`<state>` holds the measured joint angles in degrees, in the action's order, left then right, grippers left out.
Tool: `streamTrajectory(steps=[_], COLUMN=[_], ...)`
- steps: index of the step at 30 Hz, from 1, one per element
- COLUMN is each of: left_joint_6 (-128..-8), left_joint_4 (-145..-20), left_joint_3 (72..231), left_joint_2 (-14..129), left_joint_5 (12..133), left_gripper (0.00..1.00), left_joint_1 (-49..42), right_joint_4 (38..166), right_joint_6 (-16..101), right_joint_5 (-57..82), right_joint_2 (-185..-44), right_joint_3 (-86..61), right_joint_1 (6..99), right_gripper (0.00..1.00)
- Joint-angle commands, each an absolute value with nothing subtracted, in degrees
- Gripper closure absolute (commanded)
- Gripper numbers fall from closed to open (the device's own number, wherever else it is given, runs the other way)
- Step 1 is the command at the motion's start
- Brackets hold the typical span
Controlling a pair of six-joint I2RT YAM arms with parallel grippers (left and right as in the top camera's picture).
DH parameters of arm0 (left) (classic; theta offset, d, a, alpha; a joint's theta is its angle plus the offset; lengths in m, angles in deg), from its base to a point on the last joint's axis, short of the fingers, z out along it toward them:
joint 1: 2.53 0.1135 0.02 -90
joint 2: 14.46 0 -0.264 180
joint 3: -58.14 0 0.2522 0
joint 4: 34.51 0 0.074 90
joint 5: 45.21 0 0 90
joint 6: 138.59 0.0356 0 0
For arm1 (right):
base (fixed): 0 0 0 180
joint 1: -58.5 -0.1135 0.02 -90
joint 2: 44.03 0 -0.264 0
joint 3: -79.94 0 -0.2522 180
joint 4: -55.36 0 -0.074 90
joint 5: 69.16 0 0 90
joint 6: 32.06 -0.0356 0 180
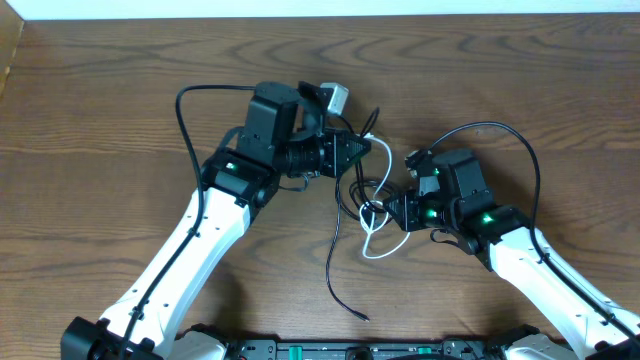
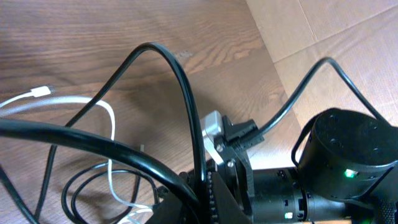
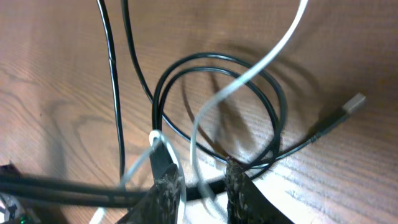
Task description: Untangle cables
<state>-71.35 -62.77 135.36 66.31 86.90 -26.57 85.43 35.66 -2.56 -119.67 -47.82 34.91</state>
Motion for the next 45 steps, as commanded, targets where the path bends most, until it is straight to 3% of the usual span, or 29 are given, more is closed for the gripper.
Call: streamTrajectory(steps=[1, 4, 10, 16, 36, 45], left_joint_6=[-71.8, -71.8, -71.6, -71.6, -85.6, -87.6], left_joint_4=[-62.3, -62.3, -62.6, -63.0, -55.4, -55.2], left_joint_3=[136.0, 136.0, 135.9, 135.9, 135.9, 135.9], left_joint_2=[64.8, 64.8, 64.8, 64.8, 64.8, 64.8], left_joint_5=[87.9, 87.9, 87.6, 87.7, 92.2, 92.4], left_gripper=[0.92, 0.92, 0.92, 0.92, 0.93, 0.93], left_joint_1=[-25.9, -25.9, -25.9, -25.9, -25.9, -25.9], right_joint_4=[86.5, 88.6, 95.8, 88.4, 83.1, 79.5], right_joint_6=[37.0, 37.0, 37.1, 37.4, 40.2, 40.2], right_joint_5=[-5.0, -4.9, 2.9, -5.3, -0.9, 2.7], right_joint_2=[-120.0, -120.0, -120.0, -120.0, -120.1, -120.2], right_joint_3=[-47.9, -47.9, -47.9, -47.9, -47.9, -47.9], right_joint_1=[34.8, 34.8, 34.8, 34.8, 34.8, 34.8], right_gripper=[0.82, 0.97, 0.99, 0.77, 0.68, 0.71])
